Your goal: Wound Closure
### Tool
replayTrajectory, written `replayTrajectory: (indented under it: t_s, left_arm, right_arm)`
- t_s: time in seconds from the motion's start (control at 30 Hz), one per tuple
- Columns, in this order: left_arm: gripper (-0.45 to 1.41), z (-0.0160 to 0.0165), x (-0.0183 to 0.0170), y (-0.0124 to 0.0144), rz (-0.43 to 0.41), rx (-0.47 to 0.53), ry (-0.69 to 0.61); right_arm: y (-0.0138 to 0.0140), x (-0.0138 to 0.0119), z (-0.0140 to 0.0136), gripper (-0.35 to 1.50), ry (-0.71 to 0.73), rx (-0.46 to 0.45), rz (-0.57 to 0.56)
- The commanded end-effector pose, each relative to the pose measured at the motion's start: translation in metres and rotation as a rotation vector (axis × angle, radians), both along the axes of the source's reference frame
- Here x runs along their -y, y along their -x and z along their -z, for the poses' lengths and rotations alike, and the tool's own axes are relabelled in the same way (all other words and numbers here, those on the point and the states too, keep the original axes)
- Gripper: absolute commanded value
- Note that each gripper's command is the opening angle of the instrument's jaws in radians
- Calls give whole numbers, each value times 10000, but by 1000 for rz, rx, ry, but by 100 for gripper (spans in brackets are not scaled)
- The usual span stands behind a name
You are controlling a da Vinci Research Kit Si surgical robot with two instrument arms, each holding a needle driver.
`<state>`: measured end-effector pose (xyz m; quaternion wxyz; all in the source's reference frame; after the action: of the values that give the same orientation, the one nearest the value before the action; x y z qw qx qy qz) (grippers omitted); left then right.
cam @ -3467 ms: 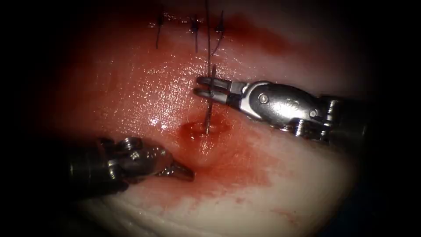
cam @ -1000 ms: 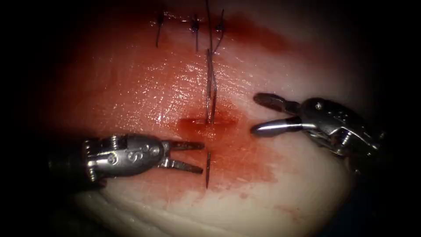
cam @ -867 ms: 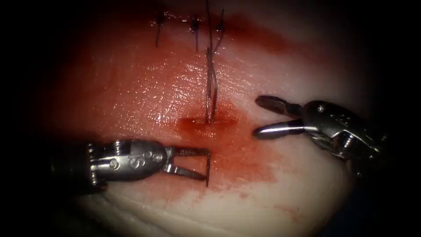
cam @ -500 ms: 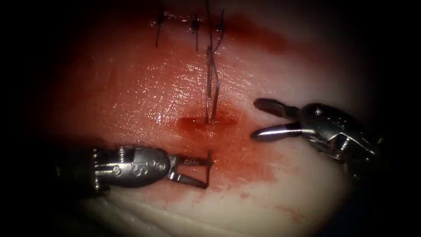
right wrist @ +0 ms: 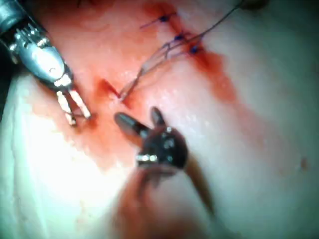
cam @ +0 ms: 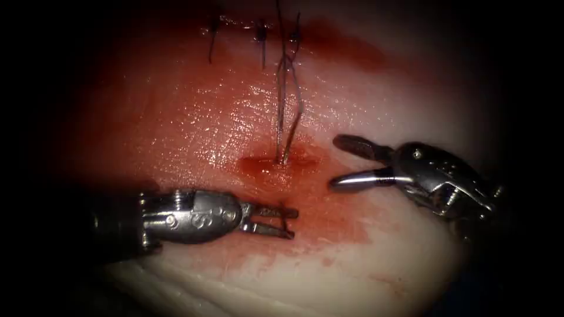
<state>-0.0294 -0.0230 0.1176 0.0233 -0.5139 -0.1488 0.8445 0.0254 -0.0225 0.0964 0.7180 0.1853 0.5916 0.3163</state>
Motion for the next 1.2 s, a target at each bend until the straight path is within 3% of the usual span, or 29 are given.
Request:
replayTrajectory:
  t_s: [0.03,0.33,0.43,0.73,1.2]
  left_arm:
    - [-45,-5,1,5,34,-20,-37]
    - [-45,22,10,6,154,-45,-242]
    - [-45,36,18,11,175,10,-367]
    - [-45,80,36,25,130,114,-530]
    - [-45,143,25,16,83,163,-610]
  right_arm:
    - [-8,1,-4,98,0,-2,2]
    - [-8,2,-4,96,6,-1,3]
    - [-9,4,-3,96,6,-1,3]
    - [-10,5,-4,94,-3,0,-3]
    - [-18,12,-4,94,-27,-9,3]
